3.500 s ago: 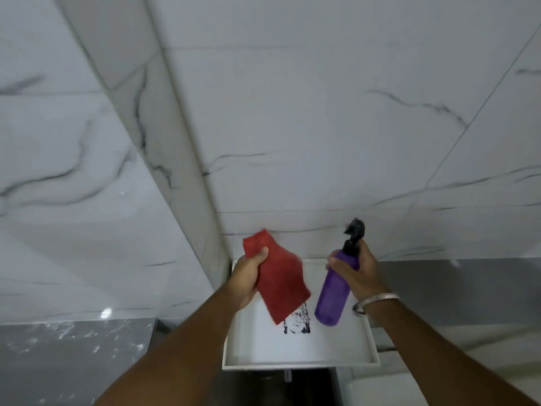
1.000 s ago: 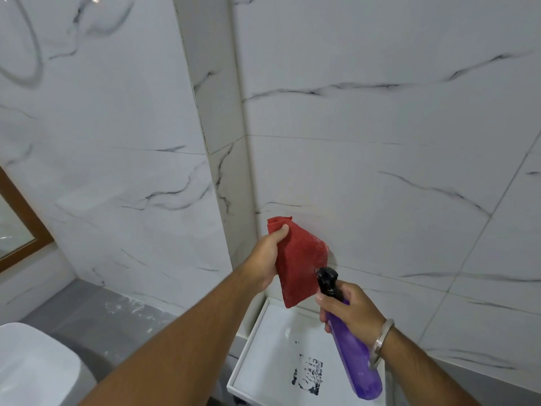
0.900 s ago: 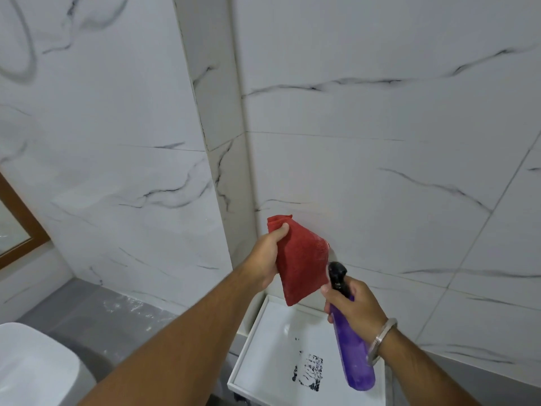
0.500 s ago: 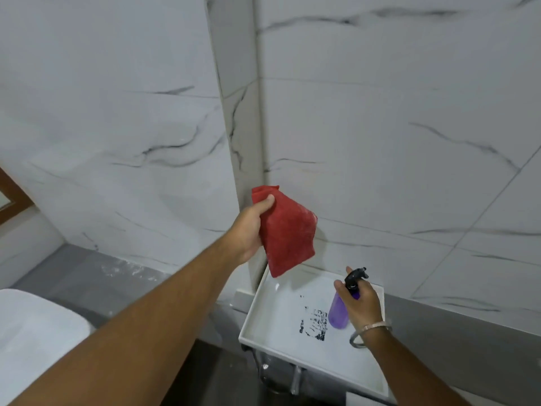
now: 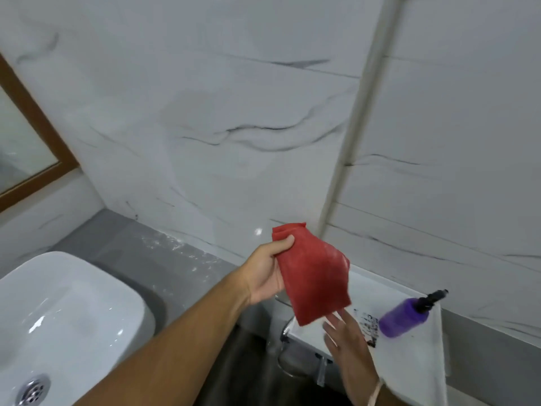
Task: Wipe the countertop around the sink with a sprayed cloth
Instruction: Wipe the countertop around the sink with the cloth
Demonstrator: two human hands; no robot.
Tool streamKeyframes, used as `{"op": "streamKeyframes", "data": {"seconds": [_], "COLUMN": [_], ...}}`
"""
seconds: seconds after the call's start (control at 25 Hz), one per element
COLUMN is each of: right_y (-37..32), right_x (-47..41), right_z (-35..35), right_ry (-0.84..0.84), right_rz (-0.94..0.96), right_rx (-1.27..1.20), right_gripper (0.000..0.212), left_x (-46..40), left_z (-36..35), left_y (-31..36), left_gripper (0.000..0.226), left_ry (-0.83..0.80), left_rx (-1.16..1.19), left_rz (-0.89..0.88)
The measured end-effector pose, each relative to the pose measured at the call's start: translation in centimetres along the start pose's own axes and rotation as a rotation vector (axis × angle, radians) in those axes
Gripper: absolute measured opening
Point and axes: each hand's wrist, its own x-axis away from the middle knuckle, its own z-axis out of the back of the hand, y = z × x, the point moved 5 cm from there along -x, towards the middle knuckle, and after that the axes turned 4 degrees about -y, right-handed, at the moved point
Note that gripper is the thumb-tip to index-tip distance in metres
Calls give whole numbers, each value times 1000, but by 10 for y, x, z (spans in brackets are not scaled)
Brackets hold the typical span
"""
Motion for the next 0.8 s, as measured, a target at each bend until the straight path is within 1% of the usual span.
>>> {"op": "streamKeyframes", "data": {"seconds": [0.04,0.08,0.16,0.24,0.28,0.36,0.4,0.44,0.48,0.52,0.56,0.6,0.64,0.68,0.72,0.76,0.8], "right_y": [-8,-22,-44,-49,-48,-30,-25,-20,-21,-23,-24,-23,-15,-2,22,55,88], "right_x": [-11,-23,-46,-64,-70,-89,-98,-111,-123,-137,-150,-160,-170,-175,-182,-190,-197], "right_z": [-31,-57,-107,-156,-177,-230,-254,-283,-309,-337,-365,-393,-418,-435,-446,-452,-446], "right_ry": [-144,-237,-333,-387,-411,-468,-490,-505,-503,-498,-511,-556,-620,-702,-803,-945,-1080], "right_rz": [-71,-102,-98,-119,-135,-191,-198,-178,-116,-16,114,273,427,540,576,520,388], "right_rx": [-127,-201,-242,-170,-94,44,90,132,181,257,366,491,635,804,1016,1276,1565], "right_gripper": [66,72,76,70,61,38,32,28,26,23,20,18,24,31,39,51,62], "left_x": [11,22,51,89,104,136,144,151,154,158,161,164,168,173,179,184,188], "left_z": [11,23,61,114,140,204,229,257,282,307,334,360,388,410,432,452,462], "left_y": [2,8,28,49,57,75,85,100,120,144,170,195,219,236,247,250,246], "left_gripper": [46,54,69,69,66,57,53,49,49,49,50,47,41,34,31,36,43], "left_ry": [-36,-68,-117,-102,-61,88,162,227,285,338,393,467,572,707,836,948,999], "left_rx": [70,119,181,197,181,142,125,101,60,-3,-101,-274,-520,-811,-1105,-1319,-1455], "left_rz": [-18,-40,-95,-146,-160,-178,-182,-210,-250,-293,-325,-331,-296,-222,-144,-68,-23]}}
